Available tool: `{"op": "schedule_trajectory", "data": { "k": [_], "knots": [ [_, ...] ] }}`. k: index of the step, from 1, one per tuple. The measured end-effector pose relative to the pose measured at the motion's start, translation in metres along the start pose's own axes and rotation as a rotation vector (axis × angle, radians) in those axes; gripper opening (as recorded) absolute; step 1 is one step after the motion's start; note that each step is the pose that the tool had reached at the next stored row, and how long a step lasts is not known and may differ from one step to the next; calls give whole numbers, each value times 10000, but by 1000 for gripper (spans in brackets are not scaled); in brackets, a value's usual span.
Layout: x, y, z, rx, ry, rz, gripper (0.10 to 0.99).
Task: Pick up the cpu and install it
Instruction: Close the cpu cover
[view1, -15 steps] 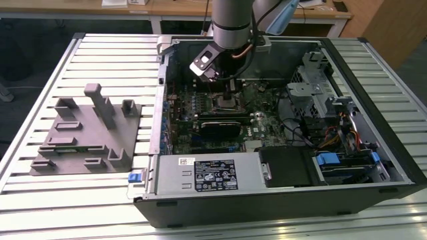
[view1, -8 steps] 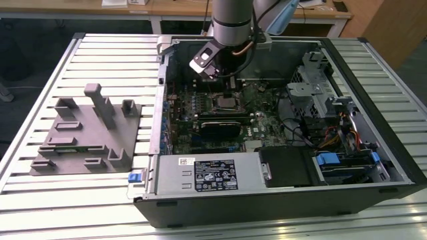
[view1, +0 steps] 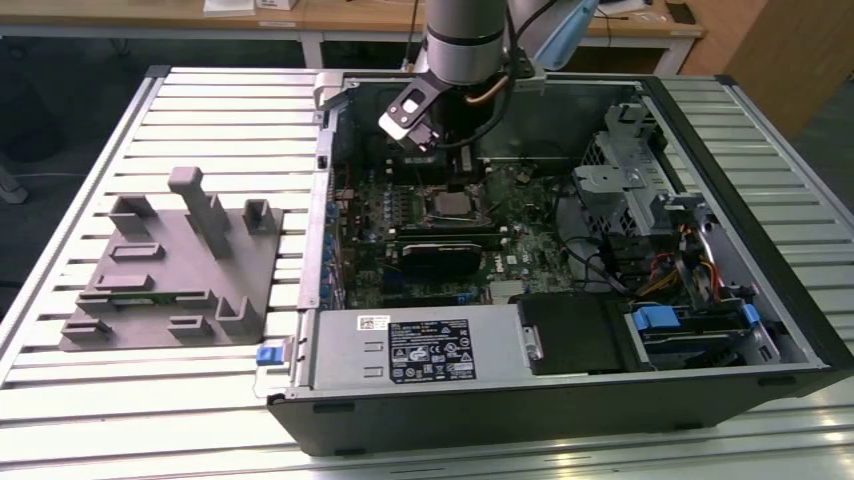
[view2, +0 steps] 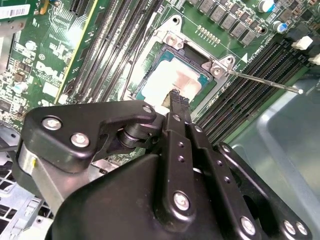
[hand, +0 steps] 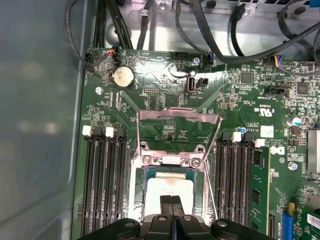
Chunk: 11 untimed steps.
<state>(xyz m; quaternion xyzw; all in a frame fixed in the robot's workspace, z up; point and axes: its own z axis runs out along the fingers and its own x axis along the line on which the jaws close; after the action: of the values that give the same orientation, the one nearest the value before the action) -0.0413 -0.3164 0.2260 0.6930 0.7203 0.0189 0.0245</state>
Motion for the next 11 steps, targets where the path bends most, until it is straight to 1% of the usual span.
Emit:
{"op": "schedule_trajectory", "data": {
  "k": [5, 11],
  "knots": [
    [-1, 2, -39, 1, -3, -1, 106],
    [-1, 8, -109, 2, -18, -2, 106]
  ]
}}
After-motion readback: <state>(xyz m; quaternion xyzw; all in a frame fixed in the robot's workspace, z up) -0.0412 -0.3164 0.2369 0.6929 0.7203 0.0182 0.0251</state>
